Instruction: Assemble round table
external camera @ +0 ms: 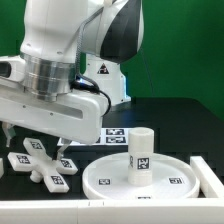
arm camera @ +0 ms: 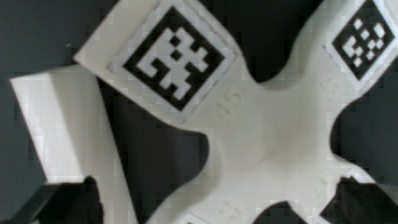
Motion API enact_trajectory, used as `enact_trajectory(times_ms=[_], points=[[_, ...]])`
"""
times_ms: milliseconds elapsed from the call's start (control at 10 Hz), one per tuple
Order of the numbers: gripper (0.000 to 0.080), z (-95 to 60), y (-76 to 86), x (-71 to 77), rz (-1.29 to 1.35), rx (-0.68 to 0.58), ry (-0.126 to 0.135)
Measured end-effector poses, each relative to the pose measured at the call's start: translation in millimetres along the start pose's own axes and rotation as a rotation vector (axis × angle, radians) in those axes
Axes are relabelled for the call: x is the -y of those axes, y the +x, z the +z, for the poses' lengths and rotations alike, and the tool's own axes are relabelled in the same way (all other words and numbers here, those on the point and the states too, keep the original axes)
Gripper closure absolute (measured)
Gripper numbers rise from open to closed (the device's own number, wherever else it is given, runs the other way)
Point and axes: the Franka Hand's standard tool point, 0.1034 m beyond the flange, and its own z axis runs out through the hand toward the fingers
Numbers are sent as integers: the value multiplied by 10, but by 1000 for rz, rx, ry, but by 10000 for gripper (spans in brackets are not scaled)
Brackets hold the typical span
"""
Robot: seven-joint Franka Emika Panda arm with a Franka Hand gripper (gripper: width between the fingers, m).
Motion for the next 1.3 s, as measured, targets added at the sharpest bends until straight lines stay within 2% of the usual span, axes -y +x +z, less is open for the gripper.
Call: enact_trajectory(times_ms=[100,200,300,400,500,800,1300], points=[[150,19,-19,89,13,3,-10],[150,87,18,98,9,-16,-17],[150,150,29,89,9,-74,-9],[150,171,-27,87,12,-57,-9],[150,165,-14,93,12,-61,-8],[150,300,-43,89,-20,-45,-28],[150,361,-14,44,-17,-42,-37]])
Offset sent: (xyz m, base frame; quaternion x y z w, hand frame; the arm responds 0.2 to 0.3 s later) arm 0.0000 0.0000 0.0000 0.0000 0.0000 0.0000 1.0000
